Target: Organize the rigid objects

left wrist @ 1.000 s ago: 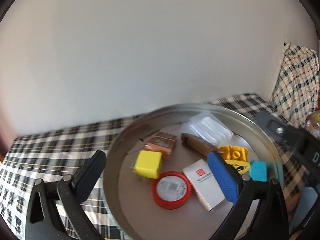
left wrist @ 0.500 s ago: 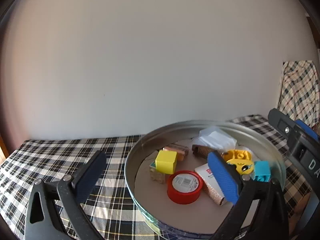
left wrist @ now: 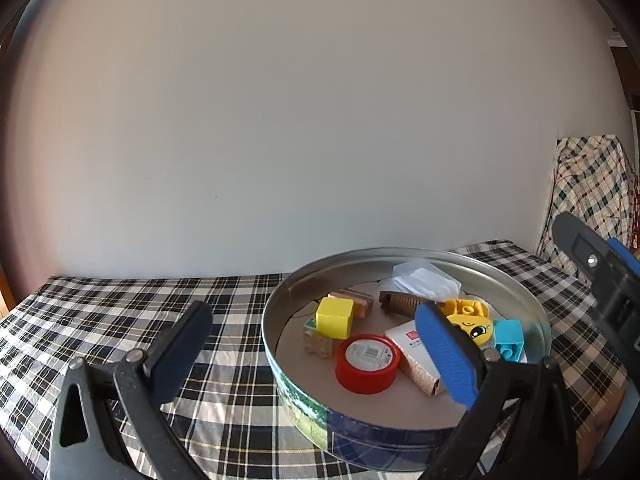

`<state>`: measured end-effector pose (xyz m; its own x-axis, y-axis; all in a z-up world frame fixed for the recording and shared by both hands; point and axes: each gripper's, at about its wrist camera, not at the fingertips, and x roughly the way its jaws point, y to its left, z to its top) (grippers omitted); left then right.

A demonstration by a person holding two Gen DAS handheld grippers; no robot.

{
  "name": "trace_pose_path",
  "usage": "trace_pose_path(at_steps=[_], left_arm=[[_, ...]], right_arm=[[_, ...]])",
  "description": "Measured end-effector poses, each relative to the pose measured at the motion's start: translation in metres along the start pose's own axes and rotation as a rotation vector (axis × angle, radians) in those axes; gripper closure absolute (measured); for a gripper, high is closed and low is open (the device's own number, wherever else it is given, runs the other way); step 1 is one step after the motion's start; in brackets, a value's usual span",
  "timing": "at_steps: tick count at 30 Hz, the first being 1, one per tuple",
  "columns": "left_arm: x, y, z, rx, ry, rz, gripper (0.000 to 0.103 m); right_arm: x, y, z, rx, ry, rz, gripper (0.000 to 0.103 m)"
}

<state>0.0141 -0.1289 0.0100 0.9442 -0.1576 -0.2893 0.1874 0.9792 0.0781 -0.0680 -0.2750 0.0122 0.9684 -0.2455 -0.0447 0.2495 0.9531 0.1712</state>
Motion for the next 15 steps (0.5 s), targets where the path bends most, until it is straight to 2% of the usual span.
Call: trace_pose_path(at_steps=[5,8,15], left_arm=[[-0.010,-0.001,-0.002,0.010,-0.012,-0.003,0.000],[-0.016,0.000,-0.004,0.006,-0.020,-0.008,0.000],[-0.025,0.003,-0.007,-0.005,-0.020,-0.010,0.000]], right_arm=[[-0.017,0.005,0.000,-0.015,-0.050,-0.019,0.014],[-0.024,0.011,0.000,-0.041,-0.078,-0.032,0.006],[-0.043,0.017,0.001,-0.068,-0.151,-0.069,0.001]])
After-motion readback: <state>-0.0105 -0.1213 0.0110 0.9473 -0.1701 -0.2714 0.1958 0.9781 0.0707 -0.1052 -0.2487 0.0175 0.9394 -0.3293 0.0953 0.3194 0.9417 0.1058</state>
